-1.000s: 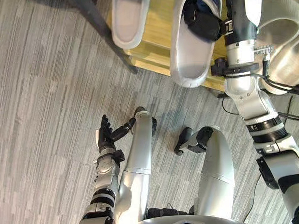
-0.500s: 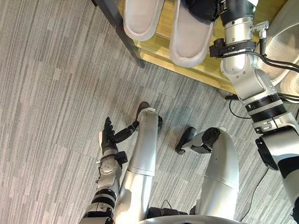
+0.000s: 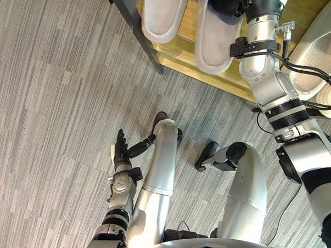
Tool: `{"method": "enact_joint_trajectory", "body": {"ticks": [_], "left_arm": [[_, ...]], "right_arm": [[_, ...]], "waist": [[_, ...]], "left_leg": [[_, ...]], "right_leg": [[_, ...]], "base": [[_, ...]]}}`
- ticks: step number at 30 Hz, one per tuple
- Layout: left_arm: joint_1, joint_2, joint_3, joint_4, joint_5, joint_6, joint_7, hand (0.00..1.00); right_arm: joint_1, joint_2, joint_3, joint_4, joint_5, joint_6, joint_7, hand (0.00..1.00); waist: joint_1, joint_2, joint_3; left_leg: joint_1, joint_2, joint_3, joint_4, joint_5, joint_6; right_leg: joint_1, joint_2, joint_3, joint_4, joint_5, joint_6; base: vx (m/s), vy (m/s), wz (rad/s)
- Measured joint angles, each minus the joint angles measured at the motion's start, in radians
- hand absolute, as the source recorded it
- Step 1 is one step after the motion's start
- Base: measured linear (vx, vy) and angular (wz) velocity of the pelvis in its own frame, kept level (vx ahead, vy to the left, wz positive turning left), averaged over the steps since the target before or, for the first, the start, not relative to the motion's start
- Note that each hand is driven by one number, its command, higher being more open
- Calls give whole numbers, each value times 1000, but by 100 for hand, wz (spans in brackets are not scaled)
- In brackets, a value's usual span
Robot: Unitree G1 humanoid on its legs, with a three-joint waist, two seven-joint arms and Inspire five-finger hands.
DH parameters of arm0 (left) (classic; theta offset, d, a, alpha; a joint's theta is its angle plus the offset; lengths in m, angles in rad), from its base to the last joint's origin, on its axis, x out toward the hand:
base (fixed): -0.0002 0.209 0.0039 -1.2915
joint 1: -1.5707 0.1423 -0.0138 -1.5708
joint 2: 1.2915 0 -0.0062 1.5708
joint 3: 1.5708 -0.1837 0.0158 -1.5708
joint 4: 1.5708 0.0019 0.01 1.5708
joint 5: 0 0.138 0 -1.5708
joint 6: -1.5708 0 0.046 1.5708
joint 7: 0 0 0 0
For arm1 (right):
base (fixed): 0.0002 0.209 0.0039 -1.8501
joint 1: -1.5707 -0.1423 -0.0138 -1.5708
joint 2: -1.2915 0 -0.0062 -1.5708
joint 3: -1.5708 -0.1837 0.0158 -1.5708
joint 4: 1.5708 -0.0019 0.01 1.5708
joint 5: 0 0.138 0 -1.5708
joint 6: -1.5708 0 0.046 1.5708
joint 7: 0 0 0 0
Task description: Organize the slippers on the shoe rack
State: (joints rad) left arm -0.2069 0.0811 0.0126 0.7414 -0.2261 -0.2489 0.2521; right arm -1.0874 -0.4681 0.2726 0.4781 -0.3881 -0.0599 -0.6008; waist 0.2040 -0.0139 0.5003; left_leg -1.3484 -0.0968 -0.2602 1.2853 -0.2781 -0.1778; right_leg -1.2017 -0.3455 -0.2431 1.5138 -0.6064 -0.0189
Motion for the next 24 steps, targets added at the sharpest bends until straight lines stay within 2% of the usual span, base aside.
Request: {"method": "enact_joint_trajectory", "body": {"ticks": [14, 24], "left_arm": [[9, 6, -1, 10, 24, 44, 0, 100], [22, 14, 4, 22, 40, 77, 3, 100]], "right_arm": [[101, 50, -17, -135, 1, 4, 7, 100], [108, 50, -15, -139, 40, 4, 79, 100]], "waist": [[-8, 0, -11], [-18, -1, -19]], "left_leg": [[78, 37, 9, -18, -4, -2], [104, 66, 14, -43, -3, -7]], "right_leg": [[64, 31, 6, -22, 3, -3], [79, 55, 3, -48, 10, -10]], "base": [[19, -23, -6], [42, -41, -5]]}}
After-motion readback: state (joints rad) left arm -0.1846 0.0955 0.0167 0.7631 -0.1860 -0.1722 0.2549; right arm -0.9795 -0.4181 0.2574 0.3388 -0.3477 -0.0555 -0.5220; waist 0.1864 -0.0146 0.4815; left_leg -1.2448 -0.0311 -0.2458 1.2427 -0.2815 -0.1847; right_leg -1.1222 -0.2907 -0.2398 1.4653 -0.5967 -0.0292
